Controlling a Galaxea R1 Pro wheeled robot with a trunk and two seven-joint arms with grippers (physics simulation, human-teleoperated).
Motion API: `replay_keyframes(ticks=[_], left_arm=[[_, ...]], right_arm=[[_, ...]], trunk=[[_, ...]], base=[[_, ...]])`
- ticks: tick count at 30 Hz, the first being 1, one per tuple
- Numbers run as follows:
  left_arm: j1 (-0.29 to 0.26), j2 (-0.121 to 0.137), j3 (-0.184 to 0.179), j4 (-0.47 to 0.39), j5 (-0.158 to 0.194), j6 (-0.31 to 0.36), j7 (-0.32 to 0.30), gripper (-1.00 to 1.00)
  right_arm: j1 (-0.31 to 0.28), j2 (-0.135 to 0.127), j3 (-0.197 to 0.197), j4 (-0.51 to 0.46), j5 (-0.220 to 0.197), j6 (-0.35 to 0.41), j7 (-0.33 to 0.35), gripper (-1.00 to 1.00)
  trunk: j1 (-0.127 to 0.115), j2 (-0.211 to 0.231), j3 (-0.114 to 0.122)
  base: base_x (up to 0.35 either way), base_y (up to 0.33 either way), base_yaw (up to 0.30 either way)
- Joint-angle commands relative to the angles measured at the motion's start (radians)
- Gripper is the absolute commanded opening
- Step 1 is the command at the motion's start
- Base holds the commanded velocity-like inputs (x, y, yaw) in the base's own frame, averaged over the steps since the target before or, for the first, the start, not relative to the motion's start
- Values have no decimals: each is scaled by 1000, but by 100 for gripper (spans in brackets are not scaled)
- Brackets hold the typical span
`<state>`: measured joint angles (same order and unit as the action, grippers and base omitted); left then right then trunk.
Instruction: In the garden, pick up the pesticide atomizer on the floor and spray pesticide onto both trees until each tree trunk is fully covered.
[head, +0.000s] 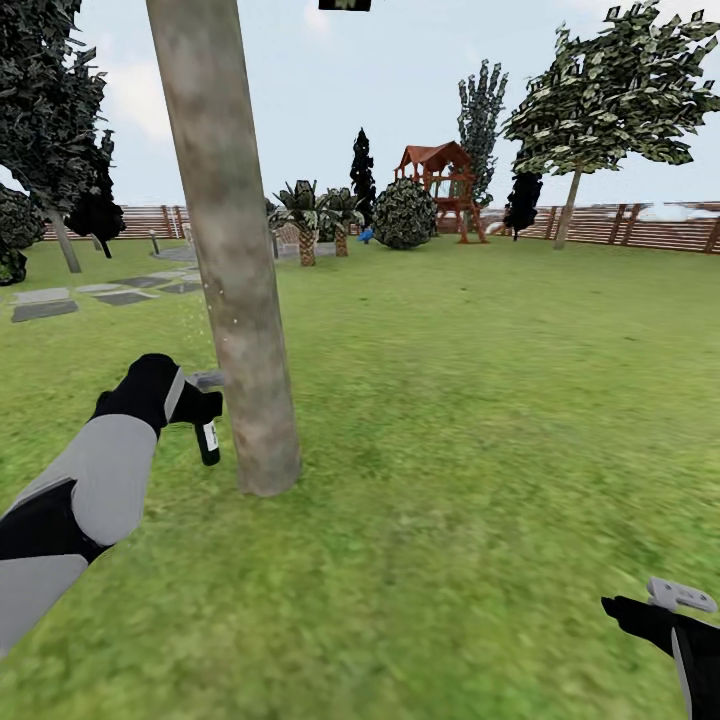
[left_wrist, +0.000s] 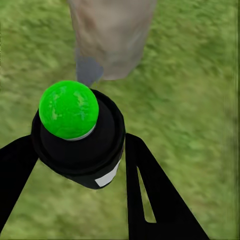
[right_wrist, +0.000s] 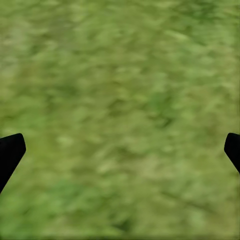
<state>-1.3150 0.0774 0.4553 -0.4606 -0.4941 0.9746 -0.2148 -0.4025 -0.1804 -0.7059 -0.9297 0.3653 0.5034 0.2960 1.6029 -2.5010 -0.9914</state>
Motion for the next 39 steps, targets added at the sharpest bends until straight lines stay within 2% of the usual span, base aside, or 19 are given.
replay_keyframes(ticks=[1, 10, 17, 32, 36, 37, 39], left_arm=[[-14, -1, 6, -1, -12, 4, -9, -100], [-76, -1, 6, -1, -11, 7, -11, -100], [-144, 0, 6, 0, -11, 8, -67, -100], [-301, 4, 7, 1, -18, 21, -71, -100], [-323, 4, 6, 3, -62, 21, -71, -100], [-325, 3, 6, 5, -96, 22, -71, -100], [-326, 3, 6, 8, -121, 22, -71, -100]], right_arm=[[-1, 0, -3, -1, 11, 3, 9, 100], [-1, 0, -3, -2, 9, 3, 11, 100], [-1, 1, -3, -1, 10, 3, 8, 100], [-1, -1, -3, -1, 9, 3, 8, 100], [-1, -1, -3, -1, 10, 3, 8, 100], [-1, -1, -3, -1, 9, 3, 8, 100], [-1, -1, -3, -1, 10, 3, 8, 100]], trunk=[[0, 0, -1], [0, 0, -1], [0, 0, -1], [0, 0, -1], [0, 0, -1], [0, 0, -1], [0, 0, -1]], base=[[0, 0, 0], [0, 0, -85], [0, 0, -12], [0, 0, 0], [0, 0, 0], [0, 0, 0], [0, 0, 0]])
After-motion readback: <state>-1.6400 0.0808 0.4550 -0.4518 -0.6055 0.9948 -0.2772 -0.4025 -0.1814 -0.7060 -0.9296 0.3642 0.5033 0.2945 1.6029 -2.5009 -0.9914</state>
